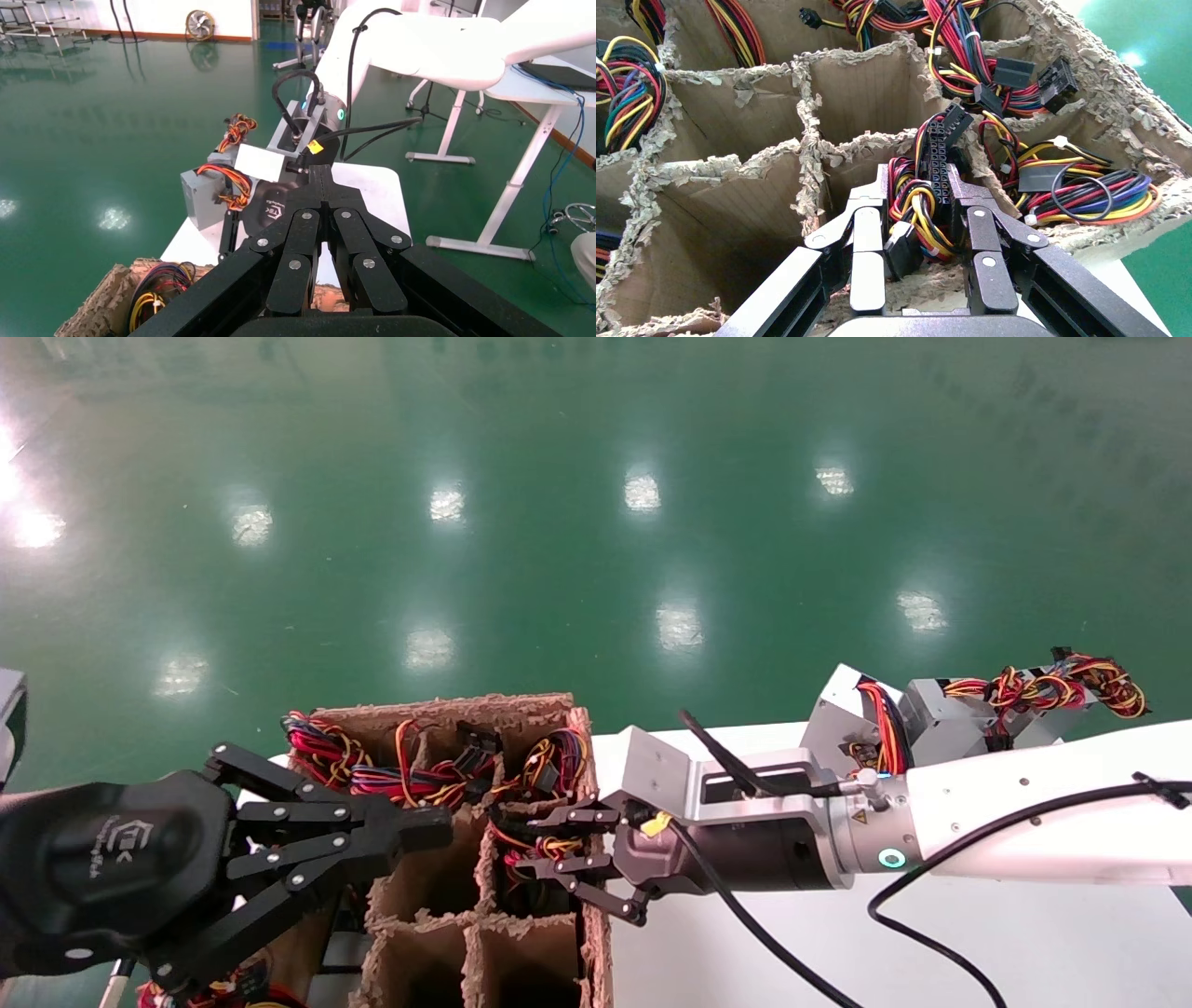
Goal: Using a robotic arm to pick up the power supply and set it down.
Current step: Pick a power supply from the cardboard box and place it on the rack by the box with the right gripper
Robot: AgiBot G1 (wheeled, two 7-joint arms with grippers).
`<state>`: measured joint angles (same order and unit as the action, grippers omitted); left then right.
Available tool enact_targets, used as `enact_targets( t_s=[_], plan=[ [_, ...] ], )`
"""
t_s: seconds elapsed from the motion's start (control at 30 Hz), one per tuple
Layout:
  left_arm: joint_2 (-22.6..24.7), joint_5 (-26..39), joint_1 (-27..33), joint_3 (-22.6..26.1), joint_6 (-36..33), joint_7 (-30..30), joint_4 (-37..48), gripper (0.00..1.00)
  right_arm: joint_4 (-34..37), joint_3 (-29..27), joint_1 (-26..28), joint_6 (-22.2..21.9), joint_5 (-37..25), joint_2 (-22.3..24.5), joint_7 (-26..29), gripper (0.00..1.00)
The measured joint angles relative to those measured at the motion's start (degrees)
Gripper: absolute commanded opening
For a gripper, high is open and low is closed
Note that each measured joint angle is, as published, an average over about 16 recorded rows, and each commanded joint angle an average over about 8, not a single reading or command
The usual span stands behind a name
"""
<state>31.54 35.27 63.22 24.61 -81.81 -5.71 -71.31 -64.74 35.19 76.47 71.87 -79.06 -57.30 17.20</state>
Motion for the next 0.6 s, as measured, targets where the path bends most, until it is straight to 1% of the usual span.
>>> enact_targets(
  t_s=[0.27, 0.6],
  plan=[
    [0.0, 0.0, 0.0, 0.0, 0.0, 0.0, 0.0, 0.00, 1.6, -1.2, 0.7, 1.3, 2.9, 0.1, -0.1, 0.00],
    [0.0, 0.0, 0.0, 0.0, 0.0, 0.0, 0.0, 0.00, 5.2, -3.8, 1.9, 4.0, 8.7, 0.5, 0.3, 0.00]
  ],
)
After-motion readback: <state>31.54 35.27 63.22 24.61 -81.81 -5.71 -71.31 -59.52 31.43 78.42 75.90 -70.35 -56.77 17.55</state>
